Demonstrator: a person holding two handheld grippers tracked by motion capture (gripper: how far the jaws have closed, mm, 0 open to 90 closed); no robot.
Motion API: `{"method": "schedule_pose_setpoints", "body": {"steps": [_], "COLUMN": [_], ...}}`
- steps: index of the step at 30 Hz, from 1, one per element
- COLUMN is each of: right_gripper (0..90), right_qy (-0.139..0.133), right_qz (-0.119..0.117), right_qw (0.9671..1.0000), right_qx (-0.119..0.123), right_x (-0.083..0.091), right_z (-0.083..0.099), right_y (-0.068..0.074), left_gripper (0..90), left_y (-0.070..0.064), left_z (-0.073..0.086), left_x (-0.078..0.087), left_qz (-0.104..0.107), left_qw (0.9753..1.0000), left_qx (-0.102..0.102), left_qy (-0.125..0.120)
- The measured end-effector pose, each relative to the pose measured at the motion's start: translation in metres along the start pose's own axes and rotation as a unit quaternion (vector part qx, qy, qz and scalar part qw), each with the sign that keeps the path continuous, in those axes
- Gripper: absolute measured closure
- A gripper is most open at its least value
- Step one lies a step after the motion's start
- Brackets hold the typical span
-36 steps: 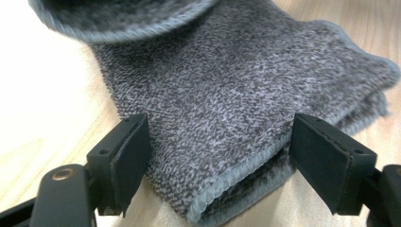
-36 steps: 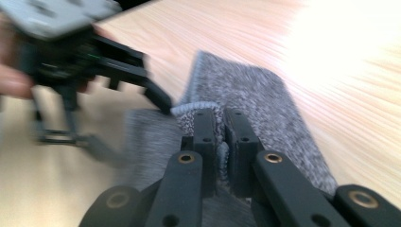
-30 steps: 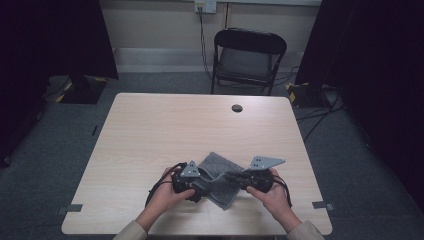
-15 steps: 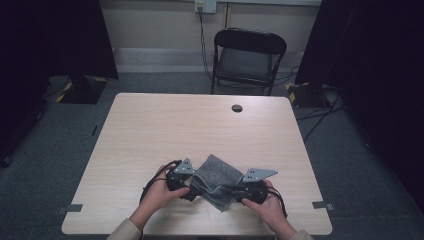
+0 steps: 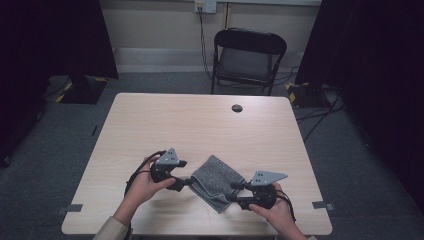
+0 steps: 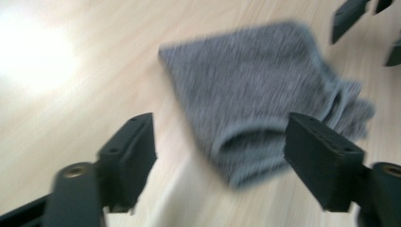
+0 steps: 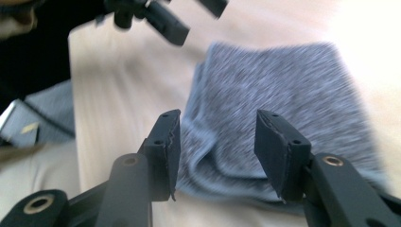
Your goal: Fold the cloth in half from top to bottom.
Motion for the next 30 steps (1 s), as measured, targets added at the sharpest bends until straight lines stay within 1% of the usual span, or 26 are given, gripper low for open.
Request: {"method": "schedule_pose_setpoints", "body": {"steps": [1,2,3,4,5,6,7,8,10,11,13,14,15,17,18,19,21,23,26,28,29,30], "right_gripper": [53.0,54.1,54.4,54.7,54.8,54.8,54.9,55.1,54.0,52.9,52.3,52.2,52.3,52.7,53.1,53.4,53.3,52.9,52.6,52.3,51.5,50.2], "right_qy": [-0.007,-0.011,-0.007,-0.001,0.003,0.007,0.014,0.023,0.033,0.041,0.056,0.066,0.073,0.078,0.083,0.083,0.087,0.090,0.089,0.087,0.086,0.084], "right_qz": [0.008,0.011,0.024,0.036,0.042,0.045,0.046,0.047,0.035,0.031,0.015,0.012,0.008,0.004,0.003,0.006,0.009,0.013,0.026,0.032,0.035,0.029], "right_qw": [0.9999,0.9999,0.9997,0.9993,0.9990,0.9988,0.9985,0.9979,0.9977,0.9971,0.9962,0.9952,0.9947,0.9942,0.9940,0.9940,0.9939,0.9939,0.9938,0.9939,0.9940,0.9945], "right_qx": [-0.001,-0.002,0.005,0.011,0.014,0.020,0.028,0.037,0.047,0.056,0.065,0.071,0.072,0.074,0.072,0.071,0.067,0.062,0.062,0.060,0.058,0.055], "right_x": [0.000,-0.001,-0.003,-0.007,-0.012,-0.017,-0.023,-0.028,-0.036,-0.039,-0.041,-0.042,-0.041,-0.038,-0.035,-0.033,-0.029,-0.028,-0.032,-0.035,-0.037,-0.039], "right_z": [-0.003,-0.005,-0.007,-0.007,-0.008,-0.007,-0.006,-0.004,0.001,0.004,0.009,0.012,0.015,0.019,0.021,0.022,0.025,0.026,0.023,0.020,0.019,0.017], "right_y": [-0.003,-0.006,-0.009,-0.012,-0.014,-0.015,-0.014,-0.013,-0.008,-0.005,0.003,0.005,0.008,0.010,0.009,0.007,0.002,-0.005,-0.018,-0.028,-0.032,-0.035], "left_gripper": [30.4,30.3,29.8,29.6,29.7,29.7,29.8,29.7,29.6,29.9,30.6,31.6,31.8,31.8,32.2,33.3,33.4,33.4,32.7,31.6,31.1,30.6], "left_y": [0.000,-0.001,0.000,0.001,0.003,0.004,0.005,0.005,0.005,0.003,0.003,0.002,0.001,-0.002,-0.004,-0.007,-0.014,-0.021,-0.028,-0.030,-0.031,-0.032], "left_z": [-0.004,-0.006,-0.008,-0.007,-0.005,-0.005,-0.004,-0.003,0.002,0.005,0.013,0.017,0.021,0.025,0.026,0.027,0.029,0.031,0.034,0.034,0.034,0.034], "left_x": [-0.004,-0.008,-0.013,-0.018,-0.023,-0.027,-0.030,-0.032,-0.036,-0.037,-0.039,-0.039,-0.038,-0.036,-0.034,-0.033,-0.029,-0.026,-0.023,-0.022,-0.023,-0.024], "left_qz": [0.000,0.004,0.003,-0.002,-0.005,-0.009,-0.007,-0.002,0.000,0.003,0.003,0.004,0.003,0.007,0.009,0.010,0.013,0.017,0.020,0.016,0.017,0.019], "left_qw": [1.0000,1.0000,1.0000,1.0000,1.0000,0.9999,1.0000,0.9999,0.9998,0.9995,0.9988,0.9982,0.9979,0.9980,0.9977,0.9975,0.9965,0.9959,0.9959,0.9957,0.9961,0.9963], "left_qx": [0.002,0.005,0.006,0.006,-0.002,-0.006,0.001,0.007,0.004,0.002,-0.004,-0.007,-0.009,-0.001,0.000,0.001,-0.002,-0.007,-0.005,-0.015,-0.008,-0.002], "left_qy": [-0.003,-0.005,-0.007,-0.001,0.008,0.010,0.007,0.009,0.021,0.032,0.049,0.060,0.064,0.063,0.067,0.070,0.082,0.089,0.088,0.090,0.086,0.084]}}
Point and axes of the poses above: each handheld gripper's, and its own axes: x roughly backward along the jaws, z roughly out of its underside, y roughly to its left, the point moved 6 cm from there along -x, roughly forward along the jaws, and after that the axes turned 2 degrees about -y, right-handed, at the moved point
